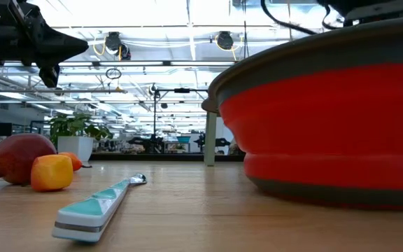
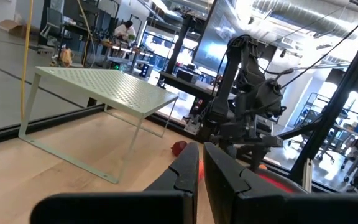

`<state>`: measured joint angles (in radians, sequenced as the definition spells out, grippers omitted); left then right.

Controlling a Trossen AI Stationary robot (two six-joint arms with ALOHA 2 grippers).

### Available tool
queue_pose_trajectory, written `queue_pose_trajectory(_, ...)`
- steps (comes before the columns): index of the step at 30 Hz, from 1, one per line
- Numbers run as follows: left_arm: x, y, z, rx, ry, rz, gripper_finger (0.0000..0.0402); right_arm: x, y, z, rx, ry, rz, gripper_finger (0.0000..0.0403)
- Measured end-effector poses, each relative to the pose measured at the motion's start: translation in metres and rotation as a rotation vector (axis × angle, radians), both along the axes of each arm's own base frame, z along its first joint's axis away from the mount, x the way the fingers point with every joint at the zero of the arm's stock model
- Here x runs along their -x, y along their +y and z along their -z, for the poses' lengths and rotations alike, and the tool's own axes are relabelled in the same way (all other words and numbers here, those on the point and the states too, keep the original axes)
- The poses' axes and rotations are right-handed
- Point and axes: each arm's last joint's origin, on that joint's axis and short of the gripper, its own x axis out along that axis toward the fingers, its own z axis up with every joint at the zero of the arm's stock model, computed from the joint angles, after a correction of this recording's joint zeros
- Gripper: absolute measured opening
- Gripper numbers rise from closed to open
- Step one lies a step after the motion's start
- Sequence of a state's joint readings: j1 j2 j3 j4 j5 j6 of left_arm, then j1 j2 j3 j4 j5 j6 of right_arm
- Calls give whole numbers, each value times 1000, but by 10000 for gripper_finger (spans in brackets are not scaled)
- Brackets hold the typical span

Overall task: Pick & Place Fruit
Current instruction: Put the red strainer bowl on the shelf

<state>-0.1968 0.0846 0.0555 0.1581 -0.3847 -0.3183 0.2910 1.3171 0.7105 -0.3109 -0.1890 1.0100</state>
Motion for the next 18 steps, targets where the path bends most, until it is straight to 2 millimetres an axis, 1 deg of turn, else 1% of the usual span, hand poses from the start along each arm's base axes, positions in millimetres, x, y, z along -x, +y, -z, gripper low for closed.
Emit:
queue_pose_trajectory(3,0,0,0,0,0,0,24,-1,3,6,8,24,-13,253)
queue_pose_trajectory(7,0,0,0,0,0,0,24,-1,7,8,11,32,-28,234)
queue_pose_trajectory(14,0,0,0,0,1,-1,24,-2,10,7,6,8,-37,167)
queue_pose_trajectory(18,0,0,0,0,1,-1,24,-7,12,3,1,-77,-76,124)
